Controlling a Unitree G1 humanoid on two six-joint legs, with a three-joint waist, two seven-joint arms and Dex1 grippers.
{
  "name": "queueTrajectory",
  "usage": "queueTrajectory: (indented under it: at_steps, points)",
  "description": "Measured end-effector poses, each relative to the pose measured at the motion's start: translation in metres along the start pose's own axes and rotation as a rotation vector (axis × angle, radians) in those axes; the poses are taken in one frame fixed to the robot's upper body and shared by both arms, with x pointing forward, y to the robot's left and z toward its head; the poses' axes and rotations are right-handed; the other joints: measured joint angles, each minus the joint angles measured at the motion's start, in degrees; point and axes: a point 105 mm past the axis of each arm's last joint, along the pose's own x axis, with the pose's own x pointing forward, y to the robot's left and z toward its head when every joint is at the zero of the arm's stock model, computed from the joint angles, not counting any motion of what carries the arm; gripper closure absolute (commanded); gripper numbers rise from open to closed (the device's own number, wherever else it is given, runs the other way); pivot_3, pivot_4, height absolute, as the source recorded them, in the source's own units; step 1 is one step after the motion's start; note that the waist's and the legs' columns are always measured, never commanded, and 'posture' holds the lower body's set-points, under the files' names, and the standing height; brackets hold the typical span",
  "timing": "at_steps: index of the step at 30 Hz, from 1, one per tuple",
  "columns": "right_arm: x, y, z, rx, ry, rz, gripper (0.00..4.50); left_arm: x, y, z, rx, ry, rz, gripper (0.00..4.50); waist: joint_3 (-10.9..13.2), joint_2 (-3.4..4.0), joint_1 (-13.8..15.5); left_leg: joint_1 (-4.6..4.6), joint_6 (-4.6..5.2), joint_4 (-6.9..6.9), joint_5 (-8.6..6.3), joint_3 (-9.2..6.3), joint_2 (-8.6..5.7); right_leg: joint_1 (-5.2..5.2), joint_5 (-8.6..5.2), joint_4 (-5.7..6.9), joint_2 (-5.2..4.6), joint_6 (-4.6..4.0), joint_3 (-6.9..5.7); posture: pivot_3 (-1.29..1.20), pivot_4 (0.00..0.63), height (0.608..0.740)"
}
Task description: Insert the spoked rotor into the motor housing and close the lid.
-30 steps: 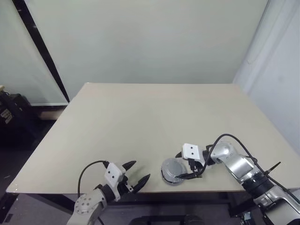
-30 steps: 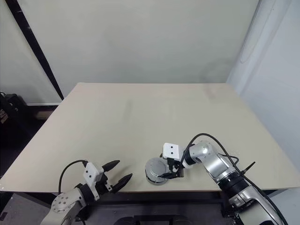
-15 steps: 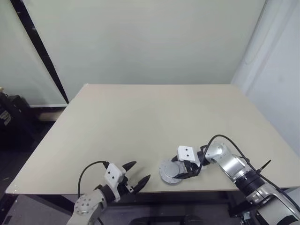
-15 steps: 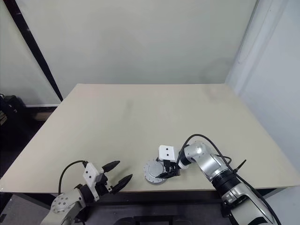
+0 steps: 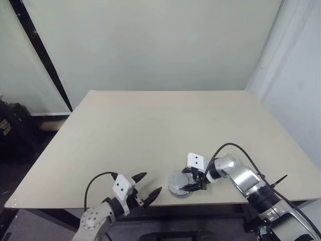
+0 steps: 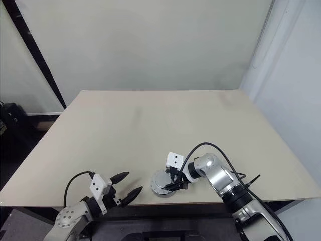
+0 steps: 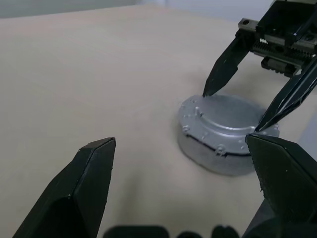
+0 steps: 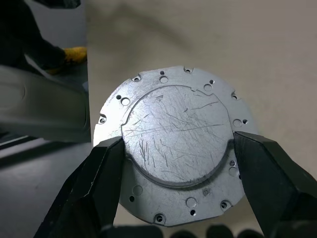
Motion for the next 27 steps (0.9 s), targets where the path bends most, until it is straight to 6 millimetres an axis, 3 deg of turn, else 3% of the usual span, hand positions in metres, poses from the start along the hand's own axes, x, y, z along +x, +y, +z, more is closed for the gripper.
queueTrajectory:
  at_steps: [4, 10, 17, 27]
  points:
    - [0.001, 0.001, 0.002, 0.016, 0.012, -0.013, 1.28, 0.005, -0.001, 0.003, 0.008, -0.003, -0.017, 0.00, 0.0, 0.01, 0.0, 0.00, -0.01, -0.04, 0.01, 0.01, 0.05, -0.03, 0.01, 0.00, 0.06, -0.02, 0.01, 0.00, 0.000, 0.740]
    - [0.001, 0.002, 0.001, 0.003, 0.025, -0.019, 1.28, 0.017, -0.003, 0.002, 0.032, 0.029, -0.059, 1.99, 0.0, 0.01, 0.0, 0.00, -0.01, -0.05, 0.01, 0.02, 0.06, -0.02, 0.01, -0.01, 0.08, -0.01, 0.02, 0.00, 0.000, 0.740]
    - [0.000, 0.004, 0.000, -0.037, 0.039, -0.014, 1.28, 0.031, -0.006, -0.014, 0.029, 0.095, -0.110, 4.50, 0.0, 0.01, 0.0, 0.00, -0.01, -0.05, 0.01, 0.03, 0.06, -0.02, 0.01, -0.02, 0.08, 0.00, 0.03, 0.00, 0.000, 0.740]
    - [-0.002, 0.005, -0.001, -0.083, 0.060, -0.018, 1.28, 0.051, -0.013, -0.023, 0.028, 0.099, -0.144, 4.50, 0.0, 0.01, 0.1, -0.01, -0.01, -0.05, 0.01, 0.03, 0.05, -0.01, 0.01, -0.04, 0.08, 0.00, 0.04, 0.00, 0.000, 0.740]
